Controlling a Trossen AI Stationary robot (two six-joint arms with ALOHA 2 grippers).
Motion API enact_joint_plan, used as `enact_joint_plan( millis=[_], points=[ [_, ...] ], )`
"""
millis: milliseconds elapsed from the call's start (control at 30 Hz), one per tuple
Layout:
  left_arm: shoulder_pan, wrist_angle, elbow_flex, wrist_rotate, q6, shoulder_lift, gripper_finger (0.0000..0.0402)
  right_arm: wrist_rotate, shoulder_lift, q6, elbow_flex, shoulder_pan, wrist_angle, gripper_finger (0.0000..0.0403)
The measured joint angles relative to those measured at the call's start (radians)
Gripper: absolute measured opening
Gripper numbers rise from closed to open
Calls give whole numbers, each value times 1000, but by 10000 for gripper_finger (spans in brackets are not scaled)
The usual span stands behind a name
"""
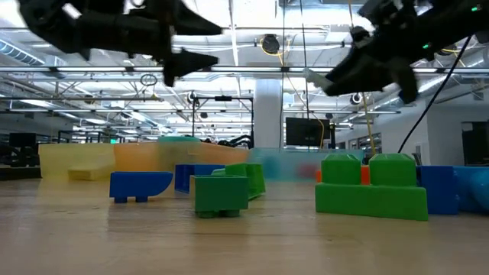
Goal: Pick & Place Toys
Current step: Put the light blue game piece into the blue bin
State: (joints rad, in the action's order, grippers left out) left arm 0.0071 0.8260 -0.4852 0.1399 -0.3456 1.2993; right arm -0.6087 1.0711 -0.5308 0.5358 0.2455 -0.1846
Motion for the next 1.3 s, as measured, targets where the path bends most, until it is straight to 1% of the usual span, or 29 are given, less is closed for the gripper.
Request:
enact_joint_plan(
  millis=[200,267,333,467,633,733,800,900,1000,1100,1200,1300],
  points=[
    [-3,-33,-206,1,33,221,312,-97,111,-218,0,-39,-248,75],
    [-3,-51,-272,1,29,286,312,-101,138,-270,0,-42,-312,75],
    [-3,-71,-325,1,30,335,312,-100,162,-296,0,-42,-370,75],
    [-3,-96,-414,-5,48,418,312,-98,197,-302,1,-42,-432,75],
    [1,-156,-481,28,56,471,312,-98,209,-300,1,-35,-435,79],
    [10,-188,-491,36,63,471,312,-105,209,-272,1,-36,-442,78],
    [16,-200,-490,36,74,455,312,-142,207,-217,1,-48,-453,78],
    [20,-210,-491,36,114,419,312,-177,205,-123,1,-98,-452,78],
    [19,-267,-491,36,151,379,312,-161,205,-31,1,-171,-413,78],
    [19,-375,-490,36,199,305,312,-60,205,80,1,-274,-363,78],
    [22,-524,-490,36,227,204,312,62,205,183,1,-407,-328,78],
    [23,-636,-478,37,278,110,312,174,205,275,1,-544,-272,78]
  ],
)
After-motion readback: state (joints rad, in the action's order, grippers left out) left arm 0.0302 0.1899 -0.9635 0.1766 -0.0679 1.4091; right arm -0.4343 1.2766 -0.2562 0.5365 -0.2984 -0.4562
